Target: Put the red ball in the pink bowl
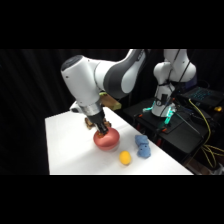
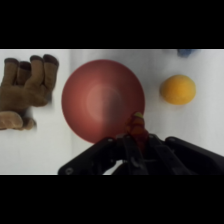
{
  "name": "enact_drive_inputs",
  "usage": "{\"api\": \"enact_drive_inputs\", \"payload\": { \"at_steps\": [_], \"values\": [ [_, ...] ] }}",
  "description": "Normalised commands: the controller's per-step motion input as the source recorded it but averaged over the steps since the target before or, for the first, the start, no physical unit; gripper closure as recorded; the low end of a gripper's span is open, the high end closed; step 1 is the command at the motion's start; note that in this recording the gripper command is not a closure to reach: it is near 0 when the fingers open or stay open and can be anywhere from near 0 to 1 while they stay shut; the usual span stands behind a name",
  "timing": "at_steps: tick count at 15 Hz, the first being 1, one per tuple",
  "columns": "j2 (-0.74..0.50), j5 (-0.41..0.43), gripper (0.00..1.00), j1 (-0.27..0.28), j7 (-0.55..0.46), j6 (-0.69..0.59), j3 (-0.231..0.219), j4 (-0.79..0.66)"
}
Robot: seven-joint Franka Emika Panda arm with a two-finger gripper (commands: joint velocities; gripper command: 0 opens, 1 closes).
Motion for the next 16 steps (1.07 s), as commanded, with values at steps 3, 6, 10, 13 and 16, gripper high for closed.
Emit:
{"api": "enact_drive_inputs", "payload": {
  "at_steps": [3, 6, 10, 13, 16],
  "values": [
    [-0.66, 0.11, 0.28, -0.112, 0.14, 0.39, -0.035, -0.99],
    [-0.59, 0.086, 0.28, -0.08, 0.07, 0.31, -0.02, -0.8],
    [-0.27, 0.06, 0.28, -0.033, 0.04, 0.08, 0.01, -0.21],
    [-0.03, 0.034, 0.28, -0.031, 0.0, 0.0, 0.012, 0.11],
    [0.12, 0.046, 0.28, -0.043, -0.06, -0.03, 0.009, 0.26]
  ]
}}
